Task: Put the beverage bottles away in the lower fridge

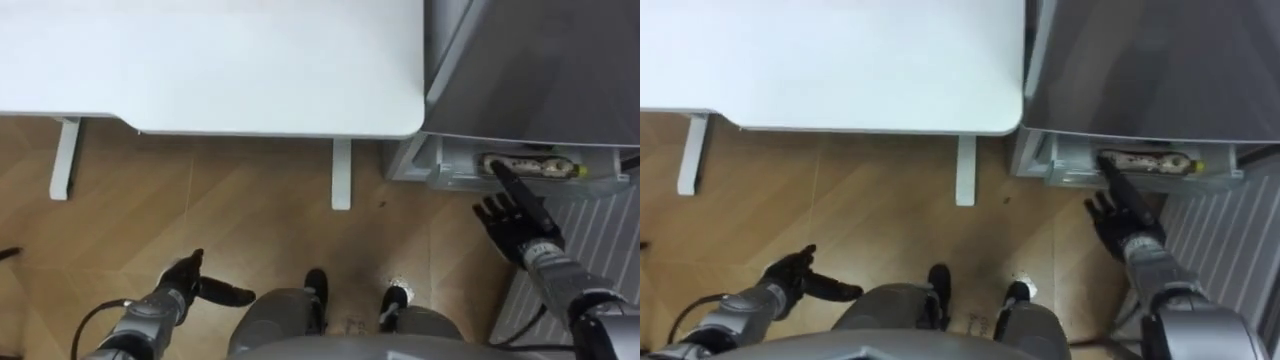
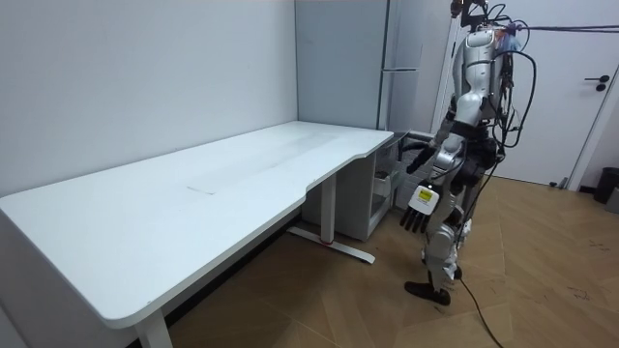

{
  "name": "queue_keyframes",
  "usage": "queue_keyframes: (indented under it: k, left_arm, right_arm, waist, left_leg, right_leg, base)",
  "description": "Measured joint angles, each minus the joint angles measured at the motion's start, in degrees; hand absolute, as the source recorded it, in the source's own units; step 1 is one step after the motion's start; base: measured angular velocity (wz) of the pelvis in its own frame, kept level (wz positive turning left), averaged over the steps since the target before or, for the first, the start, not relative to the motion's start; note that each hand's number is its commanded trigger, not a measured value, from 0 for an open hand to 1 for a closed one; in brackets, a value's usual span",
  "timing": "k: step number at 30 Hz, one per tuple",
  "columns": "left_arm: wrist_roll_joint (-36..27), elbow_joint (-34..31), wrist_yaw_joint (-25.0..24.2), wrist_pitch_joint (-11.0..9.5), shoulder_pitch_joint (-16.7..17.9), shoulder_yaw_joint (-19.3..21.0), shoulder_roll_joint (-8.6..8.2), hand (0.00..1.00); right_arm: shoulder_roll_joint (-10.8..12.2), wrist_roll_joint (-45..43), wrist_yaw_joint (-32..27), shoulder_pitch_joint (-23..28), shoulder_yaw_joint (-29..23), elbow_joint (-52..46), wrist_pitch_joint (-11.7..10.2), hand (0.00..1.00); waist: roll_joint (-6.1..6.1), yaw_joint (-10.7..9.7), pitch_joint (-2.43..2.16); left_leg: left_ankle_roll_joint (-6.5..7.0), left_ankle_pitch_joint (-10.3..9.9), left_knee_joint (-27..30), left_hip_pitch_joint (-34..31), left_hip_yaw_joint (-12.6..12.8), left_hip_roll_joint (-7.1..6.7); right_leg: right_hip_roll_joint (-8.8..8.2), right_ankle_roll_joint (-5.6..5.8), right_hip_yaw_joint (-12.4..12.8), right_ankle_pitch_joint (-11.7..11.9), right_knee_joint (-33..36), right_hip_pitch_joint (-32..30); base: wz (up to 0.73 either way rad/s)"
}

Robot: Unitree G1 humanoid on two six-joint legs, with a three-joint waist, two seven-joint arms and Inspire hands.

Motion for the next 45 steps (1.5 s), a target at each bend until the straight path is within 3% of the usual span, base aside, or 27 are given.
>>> queue_keyframes:
  k: [3,7,10,21,29,37,39,45]
  left_arm:
    - [1.2,-0.4,0.1,-1.4,2.5,2.2,-0.95,0.00]
    - [1.2,-0.4,2.6,-2.5,4.7,4.1,-1.10,0.00]
    - [1.0,-0.3,3.2,-2.8,5.8,4.5,-1.16,0.00]
    - [1.8,-3.4,5.5,-3.1,8.7,7.0,-2.05,0.00]
    - [1.8,-4.1,5.6,-1.7,9.6,7.4,-2.48,0.00]
    - [1.8,-5.7,5.5,-0.5,13.1,12.3,-3.52,0.00]
    - [1.8,-5.3,5.6,-0.3,13.7,13.9,-3.68,0.00]
    - [2.4,-3.4,5.4,1.1,14.4,16.1,-3.76,0.00]
  right_arm:
    - [1.1,-2.6,-0.1,4.2,0.0,0.2,-1.2,0.00]
    - [2.0,-6.5,-0.2,7.7,0.7,0.1,-2.3,0.00]
    - [2.7,-6.6,-0.7,9.0,0.6,0.1,-2.9,0.00]
    - [3.8,-13.1,-7.3,11.4,0.0,-0.1,-2.8,0.00]
    - [4.6,-15.3,-12.1,12.9,-0.8,-1.0,-2.2,0.00]
    - [5.7,-15.1,-14.4,15.4,-5.5,-0.2,-2.1,0.00]
    - [6.0,-15.1,-15.0,16.4,-7.2,-0.2,-2.1,0.00]
    - [6.2,-11.6,-15.0,16.8,-11.9,0.0,-0.7,0.00]
  waist:
    - [0.41,-1.0,-0.31]
    - [0.21,-2.4,-0.19]
    - [-0.15,-2.7,-0.02]
    - [-1.97,-3.3,-0.42]
    - [-2.12,-4.4,-0.46]
    - [-2.39,-5.7,-0.08]
    - [-2.70,-5.8,-0.46]
    - [-2.85,-6.4,-0.51]
  left_leg:
    - [-0.15,0.0,-1.1,2.0,0.3,0.16]
    - [-0.68,-0.5,-2.2,5.0,0.5,0.52]
    - [-1.05,-0.7,-3.1,7.5,0.5,0.59]
    - [-1.50,-2.8,-3.8,13.6,0.1,0.51]
    - [-1.61,-3.2,-4.3,15.6,-0.1,0.47]
    - [-1.81,-3.7,-4.6,18.4,-0.1,0.48]
    - [-1.84,-4.1,-4.2,18.6,-0.1,0.51]
    - [-1.79,-4.6,-3.4,19.0,-0.1,0.53]
  right_leg:
    - [0.27,-0.04,0.1,0.3,-1.6,2.1]
    - [0.83,-0.14,0.3,0.4,-3.3,5.5]
    - [1.06,-0.32,0.3,0.1,-3.7,7.4]
    - [1.30,-0.14,0.1,-1.0,-5.8,14.3]
    - [1.42,-0.07,0.2,-1.5,-6.3,16.4]
    - [1.46,-0.08,1.1,-2.1,-6.3,18.8]
    - [1.45,-0.07,1.2,-2.6,-6.2,18.9]
    - [1.43,-0.05,0.5,-2.7,-5.9,19.9]
  base:
    - [-0.06]
    - [-0.02]
    - [-0.02]
    - [0.00]
    - [0.00]
    - [-0.03]
    - [-0.02]
    - [0.03]
